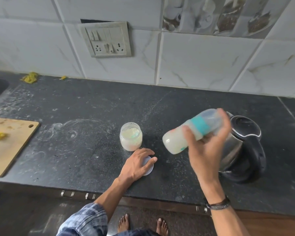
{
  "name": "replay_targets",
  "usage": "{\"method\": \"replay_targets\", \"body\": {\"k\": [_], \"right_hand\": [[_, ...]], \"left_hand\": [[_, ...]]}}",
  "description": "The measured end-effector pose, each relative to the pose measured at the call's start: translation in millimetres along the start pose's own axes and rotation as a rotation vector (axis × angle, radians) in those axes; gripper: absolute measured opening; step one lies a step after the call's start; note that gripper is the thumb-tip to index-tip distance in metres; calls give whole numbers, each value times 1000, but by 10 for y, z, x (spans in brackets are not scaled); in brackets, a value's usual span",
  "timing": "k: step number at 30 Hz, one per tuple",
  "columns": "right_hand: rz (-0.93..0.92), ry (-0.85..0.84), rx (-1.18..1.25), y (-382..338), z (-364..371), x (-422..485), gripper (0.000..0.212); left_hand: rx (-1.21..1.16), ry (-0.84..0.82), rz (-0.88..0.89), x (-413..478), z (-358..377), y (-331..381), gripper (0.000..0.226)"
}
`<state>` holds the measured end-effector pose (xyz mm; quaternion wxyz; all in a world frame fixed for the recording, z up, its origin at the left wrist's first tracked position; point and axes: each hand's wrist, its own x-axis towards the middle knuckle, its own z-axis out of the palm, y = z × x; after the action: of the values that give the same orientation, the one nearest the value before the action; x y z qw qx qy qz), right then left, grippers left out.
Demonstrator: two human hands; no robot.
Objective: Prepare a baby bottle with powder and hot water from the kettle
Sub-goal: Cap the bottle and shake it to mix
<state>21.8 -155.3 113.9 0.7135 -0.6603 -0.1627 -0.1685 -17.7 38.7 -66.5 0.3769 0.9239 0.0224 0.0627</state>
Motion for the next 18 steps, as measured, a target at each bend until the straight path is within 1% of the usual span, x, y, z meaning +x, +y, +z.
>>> {"method": "replay_targets", "body": {"k": [2,3,4,6,7,8,9,11,12,13,14,16,17,18], "right_hand": [[-129,160,-19,27,-21,8,81],[-163,211,-59,91,-37,20,81],[-143,199,-91,133,-42,53,81],[33,11,-123,111,-5,71,83],[105,-55,-130,131,-15,49,83],[100,-55,-122,137,-33,24,81],[35,0,-98,134,-55,6,80],[-91,168,-53,96,-65,-2,82],[-141,230,-72,123,-73,-11,83],[-170,249,-107,168,-72,-11,83],[-152,200,-130,186,-58,-2,82],[23,19,-111,148,-6,-33,83],[73,-6,-78,129,0,-59,83],[38,35,-58,86,-3,-70,82]], "left_hand": [[10,8,-1,-1,11,-10,60],[11,13,-1,-2,13,-5,59],[5,12,-5,2,9,5,58],[0,4,-10,-3,-11,-3,56],[-1,9,-7,-8,-6,-7,56],[-1,9,-3,-11,-2,-6,55],[-3,10,-1,-9,-1,1,56],[-5,16,-2,-5,6,3,57],[-6,15,-2,-5,10,4,57],[-7,14,1,-6,11,4,57],[-5,13,3,-7,10,3,56],[0,10,6,-10,0,-2,55],[0,7,7,-11,-4,-1,55],[1,5,8,-9,-7,5,56]]}}
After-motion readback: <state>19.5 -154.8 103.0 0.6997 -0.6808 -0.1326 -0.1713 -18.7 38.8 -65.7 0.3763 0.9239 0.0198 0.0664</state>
